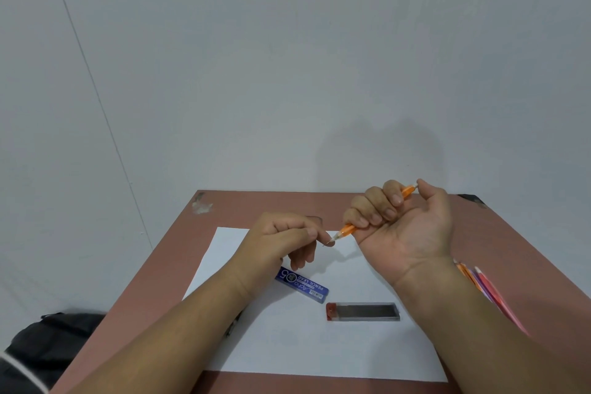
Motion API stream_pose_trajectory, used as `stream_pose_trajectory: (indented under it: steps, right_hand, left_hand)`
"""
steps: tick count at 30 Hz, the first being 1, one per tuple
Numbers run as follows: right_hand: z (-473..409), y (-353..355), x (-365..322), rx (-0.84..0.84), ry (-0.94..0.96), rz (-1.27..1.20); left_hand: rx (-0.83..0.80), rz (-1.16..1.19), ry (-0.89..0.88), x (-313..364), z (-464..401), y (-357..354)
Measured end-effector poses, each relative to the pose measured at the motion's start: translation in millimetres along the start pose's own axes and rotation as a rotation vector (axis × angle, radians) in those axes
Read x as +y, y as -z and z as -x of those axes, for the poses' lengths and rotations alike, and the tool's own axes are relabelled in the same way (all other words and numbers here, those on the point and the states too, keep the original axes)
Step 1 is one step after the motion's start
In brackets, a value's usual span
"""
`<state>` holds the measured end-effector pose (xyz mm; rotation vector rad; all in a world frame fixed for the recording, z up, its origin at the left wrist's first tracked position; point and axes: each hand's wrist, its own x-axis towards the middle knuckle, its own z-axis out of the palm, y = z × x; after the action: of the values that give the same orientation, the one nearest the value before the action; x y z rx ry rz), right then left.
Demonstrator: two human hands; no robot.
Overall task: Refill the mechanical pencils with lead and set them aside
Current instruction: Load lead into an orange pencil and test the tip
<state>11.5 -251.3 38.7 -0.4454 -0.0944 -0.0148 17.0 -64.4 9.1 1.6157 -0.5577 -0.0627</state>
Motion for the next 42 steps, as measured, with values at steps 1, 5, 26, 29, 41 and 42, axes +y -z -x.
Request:
stream_pose_trajectory:
  steps: [1,5,26,29,41,42]
  right_hand:
    - [0.2,-0.3,0.0,0.004,-0.001,-0.001]
    - [0.2,-1.0,0.3,0.020,-0.008,-0.008]
    - [-1.1,1.1,-0.3,0.020,0.005,-0.009]
    - [-0.8,0.9,-0.3,0.021,-0.006,-0.029]
    - [-1.1,1.4,-1.2,0.001,0.006,-0.018]
    - [-1.1,1.3,-1.3,0.002,0.006,-0.018]
  left_hand:
    - [-0.001,-0.001,0.001,-0.2,0.1,0.2]
    - [-0.006,-0.011,0.000,0.4,0.7,0.3]
    - [0.004,-0.019,0.009,3.3,1.8,-0.7]
    - [0.008,-0.012,0.009,4.0,1.7,-0.9]
    - [-0.001,-0.017,0.000,3.6,1.3,-0.4]
    - [-0.002,-0.021,-0.001,3.4,1.4,-0.2]
